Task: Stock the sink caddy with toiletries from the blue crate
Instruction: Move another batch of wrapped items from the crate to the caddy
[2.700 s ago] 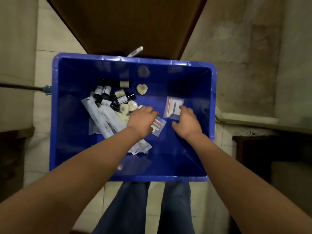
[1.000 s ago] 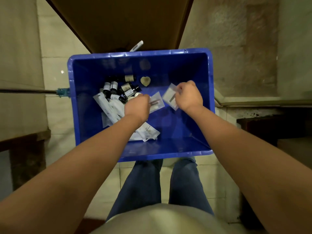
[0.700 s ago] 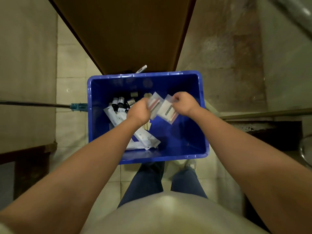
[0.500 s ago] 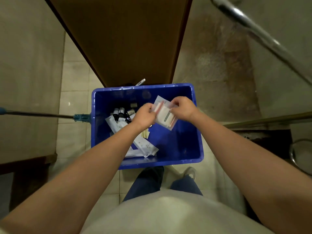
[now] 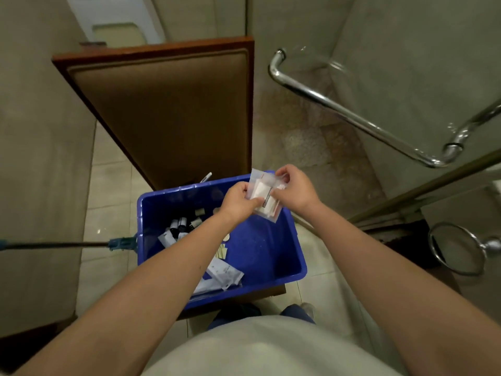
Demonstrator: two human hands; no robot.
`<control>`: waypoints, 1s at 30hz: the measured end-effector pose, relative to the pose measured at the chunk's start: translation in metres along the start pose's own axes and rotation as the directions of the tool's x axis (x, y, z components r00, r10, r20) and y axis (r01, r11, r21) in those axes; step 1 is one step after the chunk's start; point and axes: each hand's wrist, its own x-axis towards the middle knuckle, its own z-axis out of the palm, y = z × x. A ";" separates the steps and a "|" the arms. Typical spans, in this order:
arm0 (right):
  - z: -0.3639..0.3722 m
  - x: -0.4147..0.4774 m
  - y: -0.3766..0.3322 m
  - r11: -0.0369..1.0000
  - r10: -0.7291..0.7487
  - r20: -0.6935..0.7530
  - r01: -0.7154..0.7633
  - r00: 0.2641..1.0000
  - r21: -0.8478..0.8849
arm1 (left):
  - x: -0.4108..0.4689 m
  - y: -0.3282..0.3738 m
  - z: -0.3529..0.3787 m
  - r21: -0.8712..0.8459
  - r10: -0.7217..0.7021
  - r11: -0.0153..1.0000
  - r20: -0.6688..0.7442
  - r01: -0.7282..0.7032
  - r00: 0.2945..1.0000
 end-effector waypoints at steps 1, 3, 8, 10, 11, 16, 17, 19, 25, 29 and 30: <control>-0.005 -0.005 0.002 1.000 0.007 -0.025 -0.006 1.000 0.012 | -0.001 0.005 0.005 -0.014 0.010 1.000 0.003 -0.010 1.000; -0.016 -0.017 0.007 0.998 0.039 -0.061 -0.036 0.997 0.052 | -0.002 0.013 0.015 -0.034 0.025 0.999 0.017 -0.025 1.000; -0.043 -0.048 0.025 0.965 0.182 -0.078 -0.162 0.980 0.208 | -0.007 0.031 0.047 -0.032 0.087 0.996 0.046 -0.085 0.995; -0.051 -0.062 0.035 0.954 0.220 -0.081 -0.197 0.972 0.228 | -0.011 0.038 0.062 -0.011 0.103 0.995 0.063 -0.103 0.993; -0.054 -0.069 0.041 0.953 0.230 -0.090 -0.205 0.969 0.223 | -0.014 0.042 0.070 0.004 0.111 0.994 0.080 -0.112 0.991; -0.076 -0.101 0.069 0.953 0.235 -0.162 -0.195 0.958 0.232 | -0.029 0.061 0.112 0.104 0.164 0.977 0.197 -0.187 0.967; -0.082 -0.107 0.075 0.955 0.233 -0.176 -0.191 0.956 0.228 | -0.033 0.064 0.121 0.116 0.168 0.973 0.226 -0.198 0.960; -0.095 -0.119 0.087 0.960 0.238 -0.203 -0.197 0.950 0.201 | -0.042 0.069 0.140 0.154 0.161 0.965 0.286 -0.211 0.945; -0.132 -0.174 0.128 0.947 0.293 -0.333 -0.225 0.896 0.228 | -0.080 0.074 0.206 0.225 0.163 0.933 0.431 -0.281 0.887; -0.156 -0.225 0.160 0.937 0.335 -0.453 -0.239 0.826 0.256 | -0.117 0.074 0.258 0.276 0.205 0.896 0.435 -0.347 0.876; -0.163 -0.238 0.168 0.938 0.331 -0.471 -0.232 0.818 0.257 | -0.127 0.074 0.271 0.298 0.232 0.875 0.434 -0.382 0.870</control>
